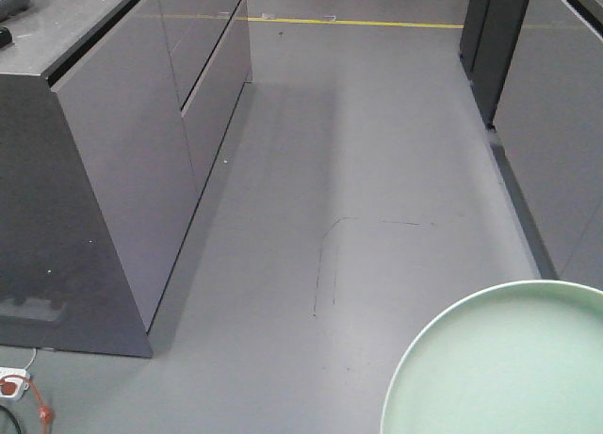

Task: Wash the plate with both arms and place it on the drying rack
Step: 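Hold the plate in the right gripper while the base drives to the sink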

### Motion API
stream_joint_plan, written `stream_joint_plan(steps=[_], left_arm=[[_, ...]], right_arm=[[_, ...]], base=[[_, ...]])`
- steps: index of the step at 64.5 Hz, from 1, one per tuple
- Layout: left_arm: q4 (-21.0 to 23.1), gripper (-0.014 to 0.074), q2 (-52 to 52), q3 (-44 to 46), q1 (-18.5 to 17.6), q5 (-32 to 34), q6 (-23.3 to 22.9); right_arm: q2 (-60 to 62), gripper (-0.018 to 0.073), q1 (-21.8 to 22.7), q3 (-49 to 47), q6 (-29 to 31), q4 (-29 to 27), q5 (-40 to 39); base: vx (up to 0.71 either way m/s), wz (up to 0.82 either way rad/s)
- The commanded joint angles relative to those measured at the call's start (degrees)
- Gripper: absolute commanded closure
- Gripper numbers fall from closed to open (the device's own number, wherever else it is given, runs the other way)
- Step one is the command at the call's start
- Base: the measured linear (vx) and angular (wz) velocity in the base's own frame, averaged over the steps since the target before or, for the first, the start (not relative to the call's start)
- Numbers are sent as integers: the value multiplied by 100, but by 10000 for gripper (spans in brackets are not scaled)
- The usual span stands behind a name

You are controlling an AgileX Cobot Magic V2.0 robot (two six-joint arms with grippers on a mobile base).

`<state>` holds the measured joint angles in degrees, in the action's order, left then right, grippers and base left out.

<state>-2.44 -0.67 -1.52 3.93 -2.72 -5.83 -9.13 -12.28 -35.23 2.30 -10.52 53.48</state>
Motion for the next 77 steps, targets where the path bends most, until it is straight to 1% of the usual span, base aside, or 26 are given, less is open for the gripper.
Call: stream_joint_plan(steps=[1,32,77], left_arm=[[26,602,-88,-86,6,424,-52],[26,602,-88,-86,6,424,-52],[26,602,-88,-86,6,424,-52]], right_arm=[[-78,564,17,-132,1,-28,-447],[-78,564,17,-132,1,-28,-438],[-78,564,17,-132,1,-28,-438]], base=[[15,17],[20,7],[28,-9]])
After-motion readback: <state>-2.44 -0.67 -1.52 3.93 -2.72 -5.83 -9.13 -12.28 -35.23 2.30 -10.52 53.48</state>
